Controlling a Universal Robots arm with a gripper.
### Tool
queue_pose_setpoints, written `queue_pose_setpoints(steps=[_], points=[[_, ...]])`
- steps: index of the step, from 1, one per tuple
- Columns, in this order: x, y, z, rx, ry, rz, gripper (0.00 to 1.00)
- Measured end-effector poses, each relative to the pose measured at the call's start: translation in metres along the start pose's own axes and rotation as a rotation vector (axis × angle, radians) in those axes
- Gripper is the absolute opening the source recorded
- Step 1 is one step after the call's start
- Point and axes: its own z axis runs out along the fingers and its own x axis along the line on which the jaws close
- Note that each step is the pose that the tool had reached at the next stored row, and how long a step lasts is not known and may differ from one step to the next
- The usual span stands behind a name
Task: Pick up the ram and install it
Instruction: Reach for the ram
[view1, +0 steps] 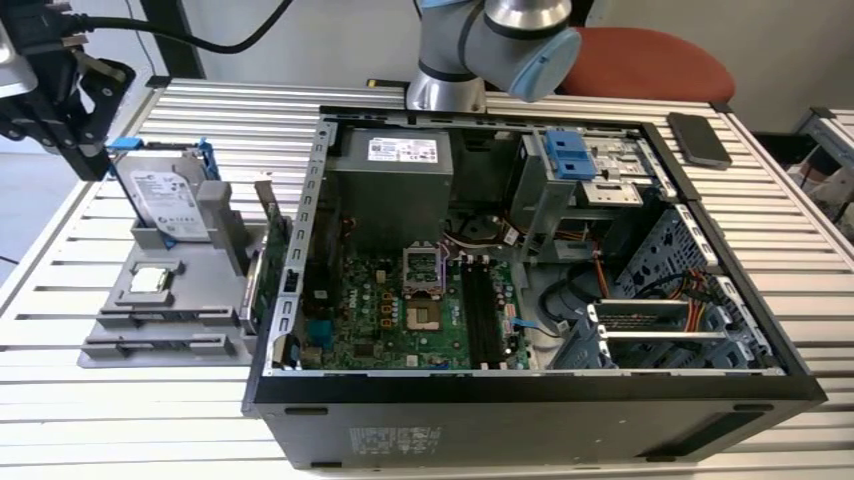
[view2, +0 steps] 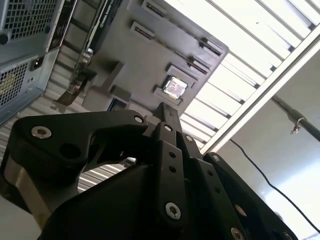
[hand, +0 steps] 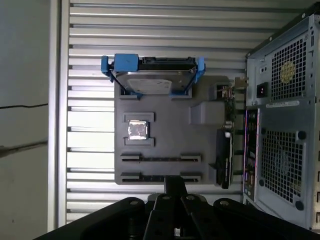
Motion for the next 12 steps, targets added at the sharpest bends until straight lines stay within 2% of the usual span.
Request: queue_pose_setpoints(steps=[12], points=[[0.0017,-0.017,-0.0009,0.0001,0.0001,0.0,0.0]])
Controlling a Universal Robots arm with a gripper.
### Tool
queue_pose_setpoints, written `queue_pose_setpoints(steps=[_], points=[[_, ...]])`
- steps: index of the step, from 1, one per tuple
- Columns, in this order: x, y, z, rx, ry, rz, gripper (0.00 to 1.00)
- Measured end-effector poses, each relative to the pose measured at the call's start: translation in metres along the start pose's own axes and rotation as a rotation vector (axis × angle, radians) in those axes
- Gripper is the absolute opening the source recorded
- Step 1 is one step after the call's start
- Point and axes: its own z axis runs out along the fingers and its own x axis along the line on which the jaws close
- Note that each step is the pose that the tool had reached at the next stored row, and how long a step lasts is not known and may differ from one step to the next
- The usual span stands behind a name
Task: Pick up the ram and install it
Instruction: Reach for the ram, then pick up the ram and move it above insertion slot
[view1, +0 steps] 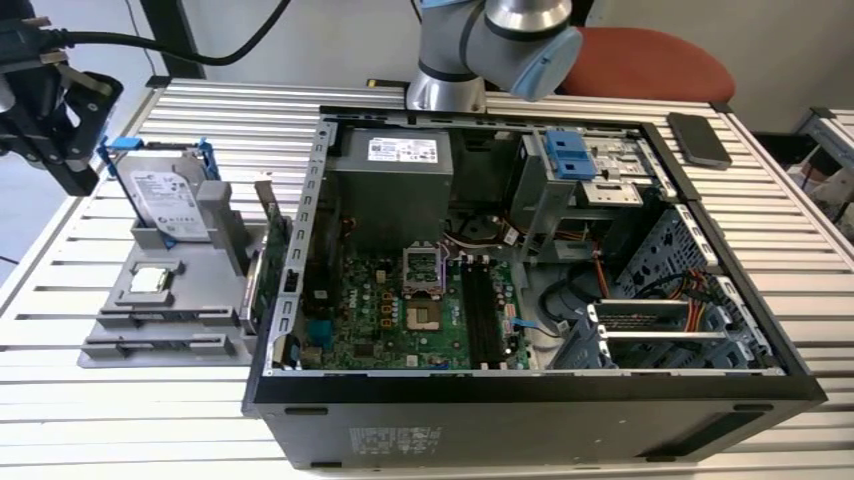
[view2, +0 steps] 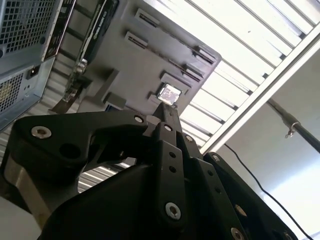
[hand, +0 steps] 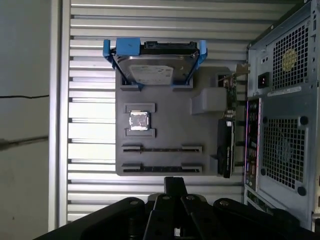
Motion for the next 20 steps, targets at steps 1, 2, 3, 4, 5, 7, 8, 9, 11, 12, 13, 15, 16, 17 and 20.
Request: queue_pose_setpoints(steps=[1,2,3,4,5,7,8,9,11,12,13,15,16,17,20], points=[[0.0,-0.0016,-0.0001,0.0,0.0,0.0,0.0],[0.0,-0.0031,-0.0002,0.0,0.0,0.0,0.0],[0.0,-0.0049,-0.0002,0.0,0.0,0.0,0.0],[0.0,-0.0066,-0.0003,0.0,0.0,0.0,0.0],[0.0,-0.0082,-0.0004,0.0,0.0,0.0,0.0],[0.0,-0.0106,-0.0005,-0.0001,0.0001,-0.002,0.0],[0.0,-0.0114,-0.0006,0.0,0.0002,-0.005,0.0],[0.0,-0.012,-0.0006,-0.0001,0.0003,-0.006,0.0],[0.0001,-0.0124,-0.0007,-0.0001,0.0004,-0.007,0.0],[0.0001,-0.0124,-0.0007,-0.0001,0.0004,-0.007,0.0],[0.0,-0.0125,-0.0007,-0.0001,0.0004,-0.007,0.0],[0.0,-0.0126,-0.0006,-0.0001,0.0004,-0.008,0.0],[0.0,-0.0126,-0.0006,-0.0002,0.0004,-0.008,0.0],[0.0,-0.0126,-0.0006,-0.0002,0.0003,-0.008,0.0],[0.0,-0.0126,-0.0006,-0.0001,0.0004,-0.008,0.0]])
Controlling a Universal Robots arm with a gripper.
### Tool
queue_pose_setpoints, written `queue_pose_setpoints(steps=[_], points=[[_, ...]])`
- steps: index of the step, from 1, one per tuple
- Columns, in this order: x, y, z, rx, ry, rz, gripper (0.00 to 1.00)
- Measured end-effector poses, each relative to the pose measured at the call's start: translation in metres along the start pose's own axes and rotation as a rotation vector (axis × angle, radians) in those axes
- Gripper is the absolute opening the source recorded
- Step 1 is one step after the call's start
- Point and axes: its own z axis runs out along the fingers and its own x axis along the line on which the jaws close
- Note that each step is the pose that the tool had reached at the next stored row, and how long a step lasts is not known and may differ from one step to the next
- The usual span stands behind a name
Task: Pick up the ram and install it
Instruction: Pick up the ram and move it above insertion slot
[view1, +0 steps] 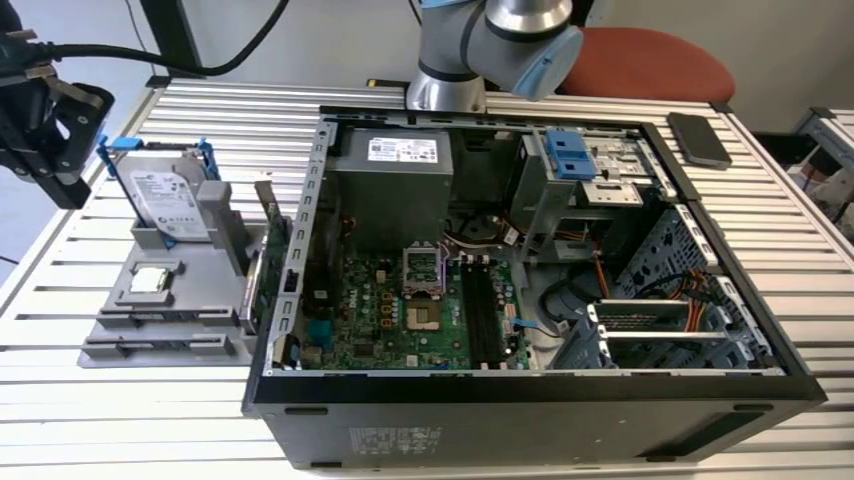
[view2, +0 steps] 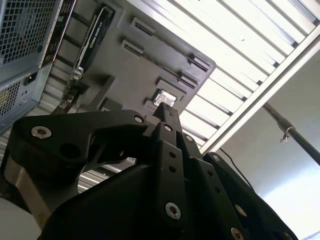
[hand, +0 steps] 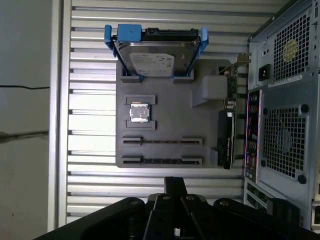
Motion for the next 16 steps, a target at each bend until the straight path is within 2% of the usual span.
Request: queue_pose_setpoints(steps=[10,16], points=[[0.0,0.0,0.0,-0.0001,0.0001,-0.002,0.0],[0.0,0.0,0.0,-0.0004,0.001,-0.022,0.0]])
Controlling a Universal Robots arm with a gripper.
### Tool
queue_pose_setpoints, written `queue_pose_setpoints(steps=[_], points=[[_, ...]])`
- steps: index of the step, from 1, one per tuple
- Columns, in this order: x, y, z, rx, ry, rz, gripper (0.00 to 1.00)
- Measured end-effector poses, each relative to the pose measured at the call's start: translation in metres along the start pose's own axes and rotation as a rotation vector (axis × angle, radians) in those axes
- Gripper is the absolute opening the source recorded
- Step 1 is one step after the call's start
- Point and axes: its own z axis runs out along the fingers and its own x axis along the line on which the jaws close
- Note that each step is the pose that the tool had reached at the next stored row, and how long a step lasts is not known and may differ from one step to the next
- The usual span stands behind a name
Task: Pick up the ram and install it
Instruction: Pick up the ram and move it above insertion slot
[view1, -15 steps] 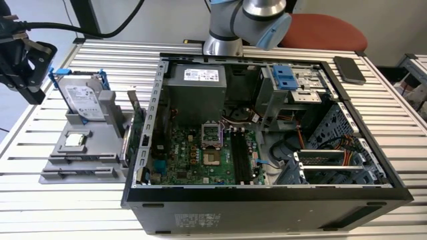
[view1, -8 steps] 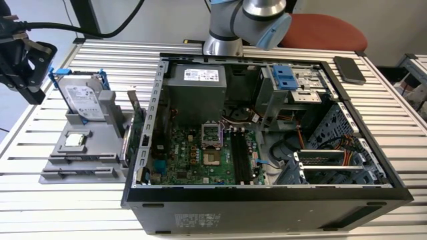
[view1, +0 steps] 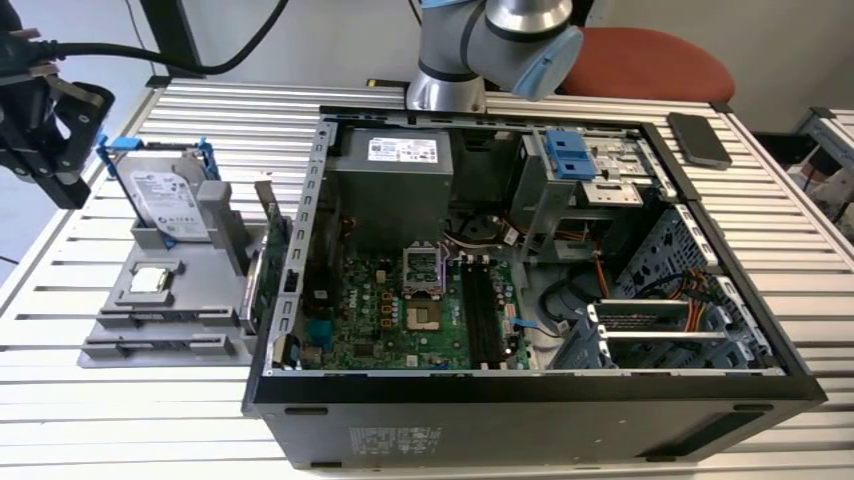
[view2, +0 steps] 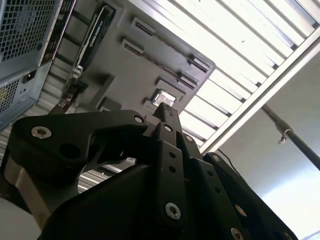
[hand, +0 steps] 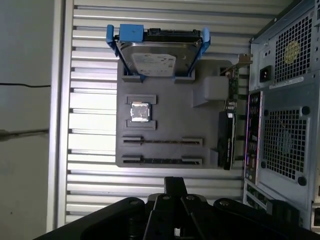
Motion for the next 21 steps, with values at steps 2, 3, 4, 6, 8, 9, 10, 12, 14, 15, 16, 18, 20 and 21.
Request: queue_pose_setpoints(steps=[2,3,4,6,8,9,10,12,14,15,16,18,20,21], points=[[0.0,0.0,0.0,-0.0001,0.0005,-0.009,0.0],[0.0,0.0,0.0,-0.0003,0.0008,-0.014,0.0],[0.0,0.0,0.0,-0.0003,0.0011,-0.02,0.0],[0.0,0.0,0.0,-0.0006,0.0018,-0.033,0.0],[0.0,0.0,0.0,-0.0007,0.002,-0.039,0.0],[0.0,0.0,0.0,-0.0007,0.0021,-0.039,0.0],[0.0,0.0,0.0,-0.0007,0.0021,-0.039,0.0],[0.0,0.0,0.0,-0.0007,0.0021,-0.04,0.0],[0.0,0.0,0.0,-0.0008,0.0023,-0.043,0.0],[0.0001,0.0,-0.0001,-0.0008,0.0026,-0.047,0.0],[0.0001,0.0,0.0,-0.0009,0.0027,-0.052,0.0],[0.0001,0.0,0.0,-0.0012,0.0032,-0.063,0.0],[0.0001,0.0,0.0,-0.0013,0.0038,-0.074,0.0],[0.0001,0.0,0.0,-0.0014,0.0041,-0.079,0.0]])
